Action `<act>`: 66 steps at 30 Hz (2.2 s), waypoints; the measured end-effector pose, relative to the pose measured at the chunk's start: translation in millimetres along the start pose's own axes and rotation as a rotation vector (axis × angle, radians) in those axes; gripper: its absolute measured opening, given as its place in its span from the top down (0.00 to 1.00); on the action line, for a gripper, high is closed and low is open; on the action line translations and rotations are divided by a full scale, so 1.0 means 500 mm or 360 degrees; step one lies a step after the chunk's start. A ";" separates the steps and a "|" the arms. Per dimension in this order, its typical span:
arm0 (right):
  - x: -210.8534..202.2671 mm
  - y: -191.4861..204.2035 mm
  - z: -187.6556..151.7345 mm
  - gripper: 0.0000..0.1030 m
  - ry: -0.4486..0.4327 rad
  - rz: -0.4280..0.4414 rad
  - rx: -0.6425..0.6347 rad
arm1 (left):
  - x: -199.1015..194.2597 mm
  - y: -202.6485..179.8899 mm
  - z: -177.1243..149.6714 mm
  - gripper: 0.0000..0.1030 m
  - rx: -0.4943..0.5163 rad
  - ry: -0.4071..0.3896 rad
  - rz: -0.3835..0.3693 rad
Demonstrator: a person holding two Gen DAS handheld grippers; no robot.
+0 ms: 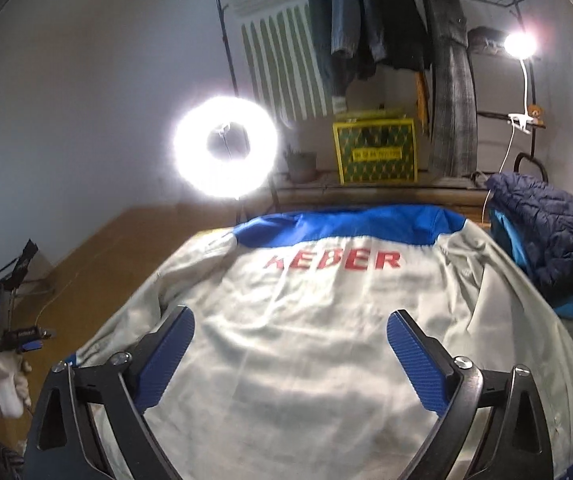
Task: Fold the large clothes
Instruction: 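Grasp the blue cuff of a jacket sleeve with the left tool, then carry the held sleeve across the jacket back with the left tool and release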
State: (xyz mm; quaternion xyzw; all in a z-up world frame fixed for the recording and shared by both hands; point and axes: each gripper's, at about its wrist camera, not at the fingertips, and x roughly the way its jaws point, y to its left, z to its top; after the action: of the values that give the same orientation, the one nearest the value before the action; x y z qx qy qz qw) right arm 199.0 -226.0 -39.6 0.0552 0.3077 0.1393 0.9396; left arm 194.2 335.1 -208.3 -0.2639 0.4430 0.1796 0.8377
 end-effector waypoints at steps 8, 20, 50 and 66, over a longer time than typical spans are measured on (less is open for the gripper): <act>0.017 -0.008 -0.021 0.05 0.0094 -0.0007 -0.0027 | 0.109 0.120 0.001 0.07 -0.0282 0.0238 -0.0054; 0.030 0.012 -0.031 0.05 0.0139 -0.0077 -0.0104 | 0.113 0.101 -0.002 0.72 -0.0311 0.0285 -0.0302; 0.028 0.036 -0.047 0.05 0.0174 -0.0080 -0.0150 | -0.151 -0.135 -0.057 0.97 0.0395 -0.0262 -0.0531; 0.129 0.026 -0.058 0.32 0.0516 0.0255 0.0112 | -0.262 -0.392 -0.408 0.98 0.1464 -0.0124 -0.0824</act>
State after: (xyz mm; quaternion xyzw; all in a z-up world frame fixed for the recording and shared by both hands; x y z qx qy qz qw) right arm 228.6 -194.0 -96.9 0.0890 0.4545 0.2098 0.8611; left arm 96.0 47.8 -138.7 0.0369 0.3649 -0.2364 0.8997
